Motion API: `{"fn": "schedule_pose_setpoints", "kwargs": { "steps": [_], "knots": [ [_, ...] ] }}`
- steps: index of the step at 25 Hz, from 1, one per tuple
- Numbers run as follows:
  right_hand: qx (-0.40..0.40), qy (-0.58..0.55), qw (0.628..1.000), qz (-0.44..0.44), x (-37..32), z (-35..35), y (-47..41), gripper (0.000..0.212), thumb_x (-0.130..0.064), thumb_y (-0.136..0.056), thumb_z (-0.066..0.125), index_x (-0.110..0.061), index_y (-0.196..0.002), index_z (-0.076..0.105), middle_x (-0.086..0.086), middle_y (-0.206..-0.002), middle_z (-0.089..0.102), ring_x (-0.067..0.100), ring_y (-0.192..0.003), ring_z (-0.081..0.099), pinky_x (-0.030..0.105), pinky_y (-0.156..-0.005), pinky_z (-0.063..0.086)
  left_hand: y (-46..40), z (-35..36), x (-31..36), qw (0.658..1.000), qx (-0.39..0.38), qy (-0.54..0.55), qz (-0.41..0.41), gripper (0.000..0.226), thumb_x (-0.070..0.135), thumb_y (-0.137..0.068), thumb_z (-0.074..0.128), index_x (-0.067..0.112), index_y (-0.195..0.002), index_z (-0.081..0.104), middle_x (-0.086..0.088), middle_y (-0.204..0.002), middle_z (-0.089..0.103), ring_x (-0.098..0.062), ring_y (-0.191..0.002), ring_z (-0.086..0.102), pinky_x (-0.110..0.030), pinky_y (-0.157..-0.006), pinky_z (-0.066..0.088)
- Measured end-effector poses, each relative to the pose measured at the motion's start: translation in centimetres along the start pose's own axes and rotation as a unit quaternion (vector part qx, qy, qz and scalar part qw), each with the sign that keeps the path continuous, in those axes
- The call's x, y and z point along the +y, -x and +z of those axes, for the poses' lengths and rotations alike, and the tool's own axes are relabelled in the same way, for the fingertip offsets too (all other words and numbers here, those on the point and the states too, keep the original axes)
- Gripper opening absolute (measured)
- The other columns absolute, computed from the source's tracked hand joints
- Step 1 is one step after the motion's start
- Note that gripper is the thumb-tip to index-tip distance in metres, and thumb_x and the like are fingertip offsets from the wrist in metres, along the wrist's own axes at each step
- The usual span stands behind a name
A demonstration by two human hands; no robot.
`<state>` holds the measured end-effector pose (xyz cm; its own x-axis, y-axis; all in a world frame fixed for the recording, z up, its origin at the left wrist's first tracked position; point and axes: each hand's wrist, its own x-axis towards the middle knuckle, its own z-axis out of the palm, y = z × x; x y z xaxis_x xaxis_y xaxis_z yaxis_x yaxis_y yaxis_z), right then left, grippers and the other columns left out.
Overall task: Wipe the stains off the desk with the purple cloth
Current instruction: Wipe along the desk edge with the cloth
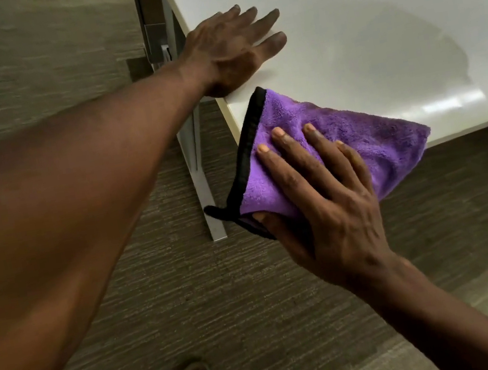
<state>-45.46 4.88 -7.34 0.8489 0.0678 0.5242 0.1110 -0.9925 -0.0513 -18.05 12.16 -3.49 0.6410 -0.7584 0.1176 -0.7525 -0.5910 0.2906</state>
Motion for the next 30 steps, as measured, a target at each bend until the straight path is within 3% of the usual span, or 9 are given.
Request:
{"fn": "schedule_pose_setpoints", "kwargs": {
  "steps": [5, 8, 11, 13, 16, 20, 24, 27, 30],
  "knots": [
    [0.024, 0.041, 0.991, 0.128, -3.6, 1.7, -1.6, 0.062, -0.049, -0.098, 0.055, -0.021, -0.153, 0.05, 0.018, -0.164, 0.037, 0.035, -0.148, 0.044, 0.052, -0.116, 0.033, -0.4, 0.3, -0.2, 1.0, 0.001, -0.005, 0.001, 0.075, 0.073, -0.094, 0.009, 0.037, -0.159, 0.012, -0.003, -0.169, 0.015, -0.021, -0.156, 0.01, -0.041, -0.126, 0.007],
    [0.002, 0.036, 0.987, 0.154, -4.6, 1.6, -3.6, 0.062, -0.046, -0.096, 0.051, -0.02, -0.153, 0.05, 0.015, -0.16, 0.045, 0.033, -0.146, 0.047, 0.05, -0.117, 0.034, -0.5, 0.3, -0.3, 1.0, 0.004, -0.005, 0.004, 0.076, 0.072, -0.093, 0.007, 0.036, -0.16, 0.013, -0.005, -0.168, 0.017, -0.023, -0.156, 0.011, -0.042, -0.125, 0.009],
    [-0.003, 0.0, 0.984, 0.18, -5.0, 1.0, -5.6, 0.057, -0.043, -0.094, 0.049, -0.023, -0.148, 0.056, 0.008, -0.154, 0.054, 0.028, -0.142, 0.053, 0.05, -0.116, 0.042, -0.6, -0.1, -0.4, 0.996, -0.01, -0.073, 0.048, 0.087, 0.068, -0.087, -0.003, 0.025, -0.16, 0.015, -0.011, -0.168, 0.018, -0.031, -0.155, 0.014, -0.049, -0.125, 0.013],
    [-0.026, -0.016, 0.987, 0.161, -4.6, 0.2, -4.6, 0.058, -0.045, -0.095, 0.054, -0.029, -0.151, 0.052, 0.004, -0.16, 0.047, 0.026, -0.149, 0.044, 0.049, -0.121, 0.035, -0.4, -0.4, -0.2, 0.997, -0.024, -0.064, 0.042, 0.09, 0.072, -0.084, -0.006, 0.028, -0.161, 0.013, -0.008, -0.169, 0.014, -0.029, -0.156, 0.011, -0.049, -0.125, 0.013],
    [-0.058, 0.005, 0.996, 0.074, -4.2, -0.4, -1.2, 0.058, -0.039, -0.097, 0.058, -0.033, -0.154, 0.047, 0.001, -0.169, 0.031, 0.027, -0.158, 0.026, 0.053, -0.125, 0.022, -0.2, -0.2, 0.0, 1.0, -0.013, -0.003, 0.004, 0.077, 0.074, -0.091, 0.006, 0.039, -0.159, 0.008, -0.004, -0.17, 0.009, -0.023, -0.156, 0.008, -0.044, -0.127, 0.008],
    [-0.035, 0.036, 0.997, 0.058, -4.5, 0.3, -0.8, 0.05, -0.014, -0.085, 0.062, -0.024, -0.134, 0.069, 0.005, -0.162, 0.045, 0.034, -0.15, 0.041, 0.061, -0.117, 0.033, -0.2, -0.1, -0.3, 1.0, -0.005, 0.002, 0.01, 0.076, 0.075, -0.092, 0.005, 0.041, -0.159, 0.006, -0.002, -0.17, 0.006, -0.022, -0.156, 0.007, -0.045, -0.127, 0.007],
    [-0.025, 0.072, 0.994, 0.076, -5.0, 0.6, -2.8, 0.029, -0.022, -0.089, 0.067, -0.023, -0.117, 0.075, 0.003, -0.152, 0.058, 0.033, -0.138, 0.057, 0.058, -0.109, 0.045, -0.4, 0.1, -0.3, 1.0, -0.009, 0.009, 0.007, 0.077, 0.077, -0.089, 0.006, 0.042, -0.158, 0.008, -0.002, -0.17, 0.008, -0.021, -0.156, 0.007, -0.042, -0.126, 0.006],
    [-0.042, 0.02, 0.992, 0.12, -5.2, 0.5, -5.4, 0.033, -0.026, -0.088, 0.07, -0.024, -0.121, 0.073, 0.004, -0.149, 0.06, 0.033, -0.135, 0.059, 0.054, -0.109, 0.049, -0.7, -0.1, -0.1, 1.0, -0.018, -0.004, -0.001, 0.077, 0.074, -0.09, 0.01, 0.04, -0.159, 0.009, -0.005, -0.169, 0.01, -0.023, -0.156, 0.008, -0.041, -0.127, 0.006],
    [-0.032, -0.04, 0.99, 0.128, -5.1, 0.2, -4.8, 0.053, -0.032, -0.09, 0.07, -0.027, -0.142, 0.061, 0.001, -0.156, 0.051, 0.026, -0.145, 0.049, 0.05, -0.12, 0.039, -0.7, -0.4, 0.1, 0.999, -0.028, -0.016, -0.004, 0.08, 0.075, -0.087, 0.008, 0.04, -0.159, 0.01, -0.006, -0.169, 0.011, -0.025, -0.156, 0.008, -0.041, -0.126, 0.006]
  ]
}}
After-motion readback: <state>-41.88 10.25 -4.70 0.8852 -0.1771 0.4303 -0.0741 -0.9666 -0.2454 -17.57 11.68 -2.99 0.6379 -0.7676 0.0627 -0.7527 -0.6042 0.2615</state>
